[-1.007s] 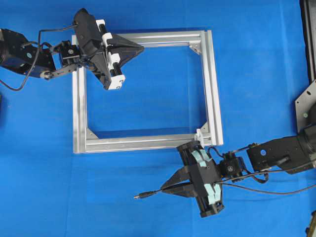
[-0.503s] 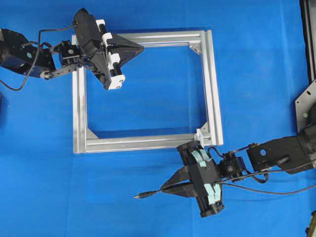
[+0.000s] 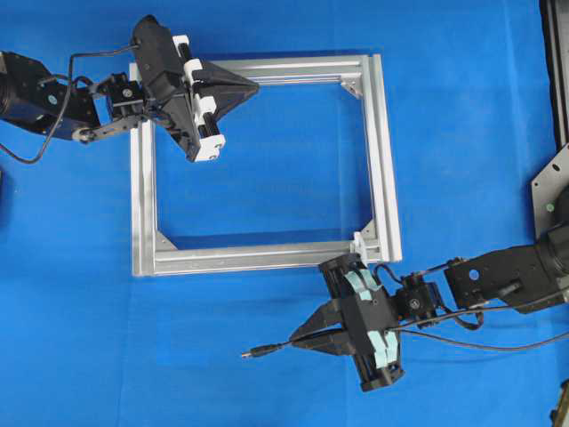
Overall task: Insert the wire through the string loop located on the right side.
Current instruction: 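Swing the right gripper right and aim the plug at the white zip-tie loop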
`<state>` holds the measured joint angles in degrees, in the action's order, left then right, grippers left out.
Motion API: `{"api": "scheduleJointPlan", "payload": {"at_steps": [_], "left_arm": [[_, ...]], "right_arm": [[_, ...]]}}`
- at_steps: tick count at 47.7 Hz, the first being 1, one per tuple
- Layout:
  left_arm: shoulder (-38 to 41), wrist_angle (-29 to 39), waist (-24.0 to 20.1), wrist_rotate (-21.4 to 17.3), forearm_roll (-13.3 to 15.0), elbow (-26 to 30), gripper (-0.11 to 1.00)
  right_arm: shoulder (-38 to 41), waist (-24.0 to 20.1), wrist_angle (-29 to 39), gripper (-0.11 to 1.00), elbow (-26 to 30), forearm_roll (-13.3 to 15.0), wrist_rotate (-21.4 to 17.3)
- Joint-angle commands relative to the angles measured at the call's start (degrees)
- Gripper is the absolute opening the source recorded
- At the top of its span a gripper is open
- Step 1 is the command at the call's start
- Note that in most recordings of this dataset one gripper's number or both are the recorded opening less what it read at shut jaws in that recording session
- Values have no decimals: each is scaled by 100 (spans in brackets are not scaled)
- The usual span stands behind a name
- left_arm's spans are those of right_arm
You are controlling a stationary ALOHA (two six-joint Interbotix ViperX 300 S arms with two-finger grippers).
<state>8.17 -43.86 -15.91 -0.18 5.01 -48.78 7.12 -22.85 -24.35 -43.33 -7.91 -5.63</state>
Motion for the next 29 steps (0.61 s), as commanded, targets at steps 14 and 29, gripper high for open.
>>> {"api": "scheduleJointPlan", "payload": {"at_steps": [14,29], "left_arm": [[-185,-26,0,35,-18,35,0],[-185,-26,0,26,-18,44,0]], "right_arm": [[-923,-114,-18,-3,-940,-26,-62],[-2092,-246,70,-3,-2224,-26,-79]]}}
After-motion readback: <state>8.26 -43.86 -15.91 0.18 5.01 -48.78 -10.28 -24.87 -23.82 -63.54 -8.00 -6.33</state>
